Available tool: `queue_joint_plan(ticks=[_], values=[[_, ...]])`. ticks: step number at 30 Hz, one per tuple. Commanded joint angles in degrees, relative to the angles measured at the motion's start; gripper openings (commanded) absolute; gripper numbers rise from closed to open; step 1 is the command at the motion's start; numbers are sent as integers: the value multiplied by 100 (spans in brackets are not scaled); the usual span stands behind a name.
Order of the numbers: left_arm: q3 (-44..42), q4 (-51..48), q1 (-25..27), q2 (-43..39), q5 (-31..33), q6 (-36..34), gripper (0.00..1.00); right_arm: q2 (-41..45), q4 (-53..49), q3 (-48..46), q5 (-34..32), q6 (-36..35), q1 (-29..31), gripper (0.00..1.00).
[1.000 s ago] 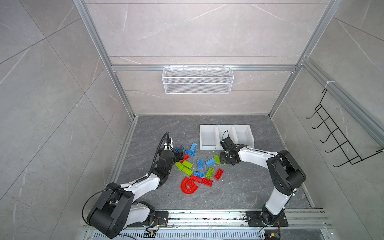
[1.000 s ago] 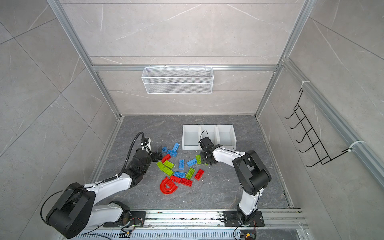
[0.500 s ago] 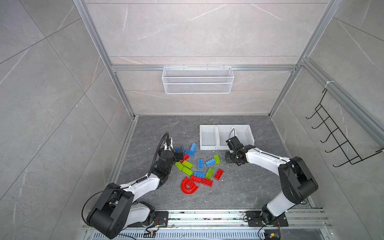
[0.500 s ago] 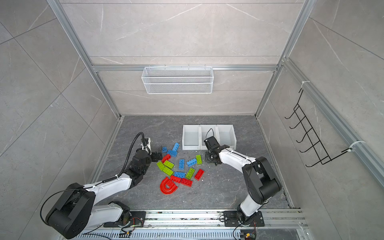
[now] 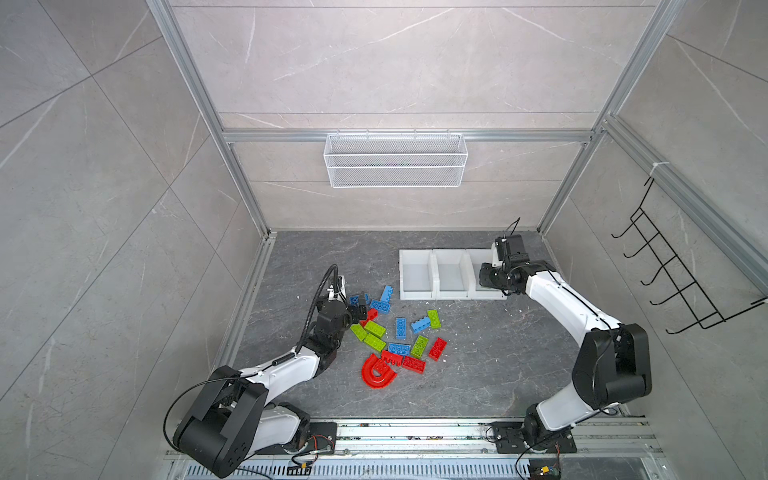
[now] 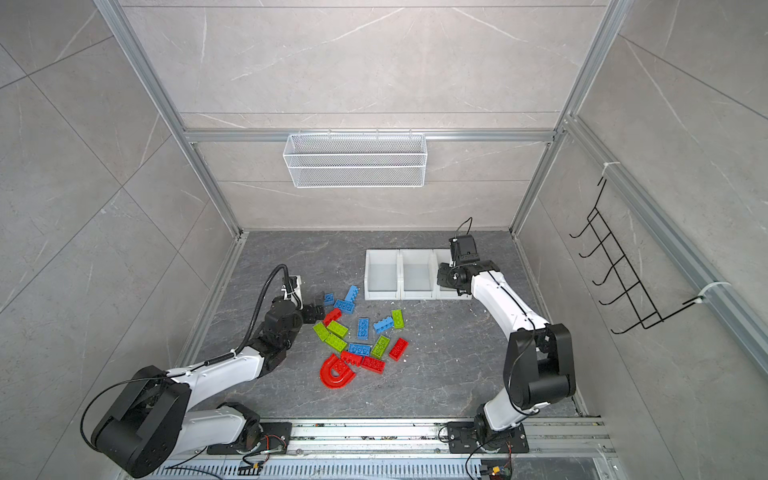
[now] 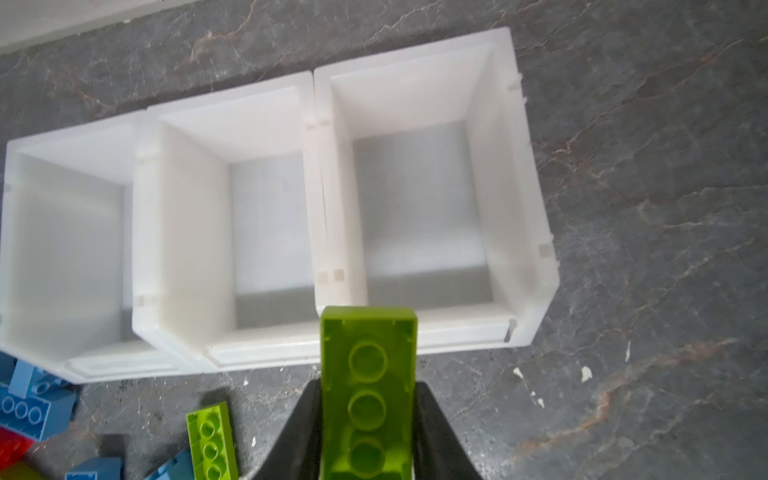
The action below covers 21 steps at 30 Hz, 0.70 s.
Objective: Sort the legos into containers by color
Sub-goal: 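Carry the lime-green brick into the bin compartment farthest along and release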
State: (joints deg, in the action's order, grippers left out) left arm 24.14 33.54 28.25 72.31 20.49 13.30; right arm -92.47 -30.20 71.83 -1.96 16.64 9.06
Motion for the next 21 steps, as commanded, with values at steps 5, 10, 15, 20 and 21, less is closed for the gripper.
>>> queue_joint_plan(ticks=[5,10,15,20,21], values=[[45,270,-13,19,-24,136,100,-779,-139,510,142,-231,-319,27],[12,269,-17,-99,18,139,100,-921,-60,507,175,-290,-583,27],[-8,283,-15,-93,11,139,100,-1063,-123,641,192,-442,-759,26],[-22,293,-15,-95,77,121,100,-1144,-221,795,253,-478,-783,26],[-23,300,-13,-100,72,113,100,-1191,-300,876,257,-513,-780,26]])
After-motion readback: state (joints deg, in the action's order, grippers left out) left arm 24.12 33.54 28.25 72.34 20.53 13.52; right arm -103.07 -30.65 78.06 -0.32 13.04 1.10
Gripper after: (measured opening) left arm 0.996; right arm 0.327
